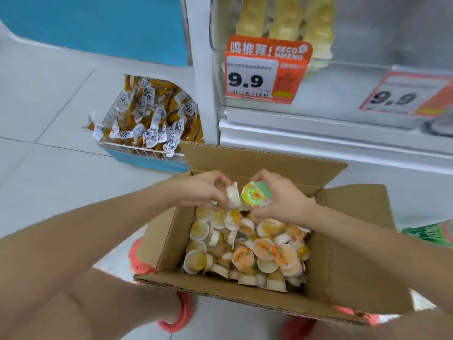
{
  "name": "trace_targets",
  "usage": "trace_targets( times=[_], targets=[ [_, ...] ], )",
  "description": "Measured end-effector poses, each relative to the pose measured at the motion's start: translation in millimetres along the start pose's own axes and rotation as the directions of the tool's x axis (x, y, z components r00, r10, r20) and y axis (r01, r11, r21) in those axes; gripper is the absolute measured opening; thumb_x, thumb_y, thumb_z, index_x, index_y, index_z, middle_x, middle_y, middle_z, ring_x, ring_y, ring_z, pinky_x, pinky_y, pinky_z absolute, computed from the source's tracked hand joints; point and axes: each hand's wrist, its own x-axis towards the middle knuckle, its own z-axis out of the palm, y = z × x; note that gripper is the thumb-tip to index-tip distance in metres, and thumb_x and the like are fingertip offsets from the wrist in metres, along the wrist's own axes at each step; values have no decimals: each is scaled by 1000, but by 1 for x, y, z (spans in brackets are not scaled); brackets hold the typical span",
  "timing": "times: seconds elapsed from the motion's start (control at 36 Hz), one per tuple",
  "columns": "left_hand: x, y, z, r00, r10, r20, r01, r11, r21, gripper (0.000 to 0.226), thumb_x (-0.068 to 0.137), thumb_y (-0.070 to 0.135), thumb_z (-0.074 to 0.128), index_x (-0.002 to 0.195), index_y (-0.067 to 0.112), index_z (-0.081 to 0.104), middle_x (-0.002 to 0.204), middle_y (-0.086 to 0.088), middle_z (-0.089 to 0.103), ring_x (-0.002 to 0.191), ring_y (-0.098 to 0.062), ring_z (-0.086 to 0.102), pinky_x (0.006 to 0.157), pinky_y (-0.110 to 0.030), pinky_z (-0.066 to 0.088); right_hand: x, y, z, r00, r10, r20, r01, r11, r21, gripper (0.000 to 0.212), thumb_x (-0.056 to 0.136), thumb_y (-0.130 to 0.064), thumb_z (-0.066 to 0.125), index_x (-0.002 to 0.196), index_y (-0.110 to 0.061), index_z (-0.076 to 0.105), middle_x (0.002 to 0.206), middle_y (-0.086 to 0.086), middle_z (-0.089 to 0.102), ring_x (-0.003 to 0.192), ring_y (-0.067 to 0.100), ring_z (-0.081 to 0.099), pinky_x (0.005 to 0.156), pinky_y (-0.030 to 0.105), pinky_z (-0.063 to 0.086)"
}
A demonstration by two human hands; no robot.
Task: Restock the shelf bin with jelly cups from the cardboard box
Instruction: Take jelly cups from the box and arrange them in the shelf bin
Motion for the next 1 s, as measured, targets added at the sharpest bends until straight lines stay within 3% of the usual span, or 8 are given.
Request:
trace_targets(
  times=[0.08,0.17,0.25,0.36,0.47,0.53,0.67,1.0],
  targets=[
    [-44,45,5,994,67,90,-53,987,-149,33,82,-9,61,109,7,50,100,-9,64,89,-21,67,90,-42,53,-23,-23,-40,999,-28,-39,25,997,-73,72,68,-35,78,129,-19,43,115,0,56,103,15,53,76,19,36],
    [-76,68,22,983,163,89,-133,952,-274,47,78,4,68,120,6,47,117,-23,62,105,-35,64,94,-51,49,-50,-49,-70,989,-51,-140,48,999,-24,71,70,-32,79,127,-21,38,99,-6,61,78,3,56,64,13,43],
    [-97,71,47,969,239,64,-198,903,-380,55,72,11,66,123,2,47,117,-23,61,104,-35,63,89,-52,52,-69,-65,-86,977,-112,-183,107,994,-38,64,67,-34,83,119,-24,47,104,-15,54,91,-1,51,76,1,38],
    [-103,67,68,959,280,-36,-262,835,-483,43,70,4,72,108,2,52,106,-19,63,92,-30,68,84,-45,56,-76,-68,-96,965,-168,-201,180,983,44,60,61,-32,86,113,-27,57,102,-18,59,97,4,56,89,26,47],
    [-105,69,70,945,322,-52,-285,736,-614,55,69,10,73,117,-5,51,110,-22,67,98,-31,67,84,-39,56,-77,-71,-107,953,-196,-233,237,957,167,54,59,-37,85,105,-42,57,103,-21,62,97,2,58,85,20,48],
    [-105,69,71,939,338,-60,-303,735,-607,55,73,14,72,120,-5,51,113,-21,66,102,-30,66,85,-35,56,-77,-74,-106,959,-202,-201,253,929,272,58,57,-40,81,109,-41,58,106,-17,65,101,1,60,87,17,49],
    [-100,68,73,944,321,-82,-311,772,-555,51,76,20,66,118,-8,56,111,-22,67,104,-28,66,86,-30,55,-70,-67,-93,960,-198,-198,256,906,337,66,57,-35,86,117,-40,57,106,-14,66,100,8,63,88,36,54],
    [-103,81,66,951,307,-39,-259,718,-646,42,73,15,71,110,-4,63,108,-22,68,89,-23,69,72,-27,59,-59,-76,-101,955,-205,-216,266,913,309,66,54,-50,81,114,-39,56,107,-18,63,101,7,61,89,35,52]
  ],
)
